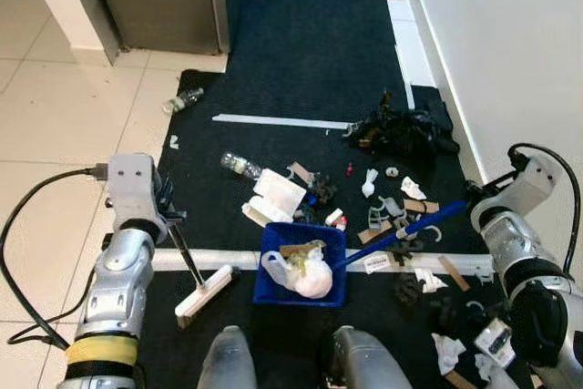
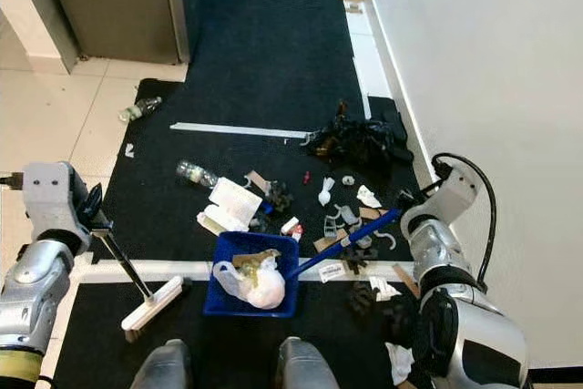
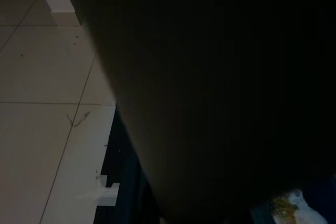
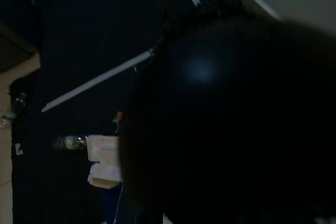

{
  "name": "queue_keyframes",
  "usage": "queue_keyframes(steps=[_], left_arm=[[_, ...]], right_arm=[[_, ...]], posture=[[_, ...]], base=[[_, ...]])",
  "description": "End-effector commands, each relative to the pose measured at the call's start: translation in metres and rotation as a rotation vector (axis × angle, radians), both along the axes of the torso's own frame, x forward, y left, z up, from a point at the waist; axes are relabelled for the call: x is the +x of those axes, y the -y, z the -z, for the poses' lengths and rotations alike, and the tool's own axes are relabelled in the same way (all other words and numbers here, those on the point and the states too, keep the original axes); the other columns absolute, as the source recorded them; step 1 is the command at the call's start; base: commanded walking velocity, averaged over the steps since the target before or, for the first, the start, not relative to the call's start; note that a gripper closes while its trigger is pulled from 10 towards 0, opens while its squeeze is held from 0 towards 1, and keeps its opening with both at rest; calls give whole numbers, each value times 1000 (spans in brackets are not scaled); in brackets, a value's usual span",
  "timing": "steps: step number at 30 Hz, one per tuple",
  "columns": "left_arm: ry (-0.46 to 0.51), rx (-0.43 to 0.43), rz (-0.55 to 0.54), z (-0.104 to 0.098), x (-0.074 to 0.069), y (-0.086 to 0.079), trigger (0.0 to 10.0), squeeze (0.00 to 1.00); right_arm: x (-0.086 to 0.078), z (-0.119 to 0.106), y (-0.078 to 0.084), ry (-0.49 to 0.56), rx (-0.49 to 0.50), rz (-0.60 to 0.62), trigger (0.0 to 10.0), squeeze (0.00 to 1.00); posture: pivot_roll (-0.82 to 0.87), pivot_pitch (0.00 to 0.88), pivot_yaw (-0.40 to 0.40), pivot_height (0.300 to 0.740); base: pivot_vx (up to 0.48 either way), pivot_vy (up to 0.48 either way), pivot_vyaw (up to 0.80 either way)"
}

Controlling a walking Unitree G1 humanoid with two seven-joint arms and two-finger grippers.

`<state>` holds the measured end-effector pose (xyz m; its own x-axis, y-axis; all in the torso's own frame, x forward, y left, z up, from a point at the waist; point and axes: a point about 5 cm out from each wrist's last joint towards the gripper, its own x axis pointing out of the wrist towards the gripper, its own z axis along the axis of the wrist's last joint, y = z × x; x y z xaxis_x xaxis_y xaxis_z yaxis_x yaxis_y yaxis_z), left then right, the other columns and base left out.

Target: Sweep floor

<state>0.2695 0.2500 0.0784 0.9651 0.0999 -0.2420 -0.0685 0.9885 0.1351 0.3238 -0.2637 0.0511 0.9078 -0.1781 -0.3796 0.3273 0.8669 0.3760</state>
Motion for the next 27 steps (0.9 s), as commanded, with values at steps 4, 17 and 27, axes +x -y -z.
queue_keyframes(steps=[4, 17, 27], left_arm=[[-13, 13, -19, 6, 6, 5, 10000, 0], [66, -41, -60, 4, 22, 17, 10000, 0], [90, -66, -27, 2, 32, 34, 10000, 0]], right_arm=[[11, -18, 2, 92, -14, 49, 10000, 0], [9, -15, -6, 130, -34, 53, 10000, 0], [5, -7, -16, 133, -29, 54, 10000, 0]], posture=[[89, 7, -59, 740], [91, 5, -40, 740], [89, 0, -35, 740]], base=[[0, 0, 0], [0, 0, -62], [0, 0, -800]])
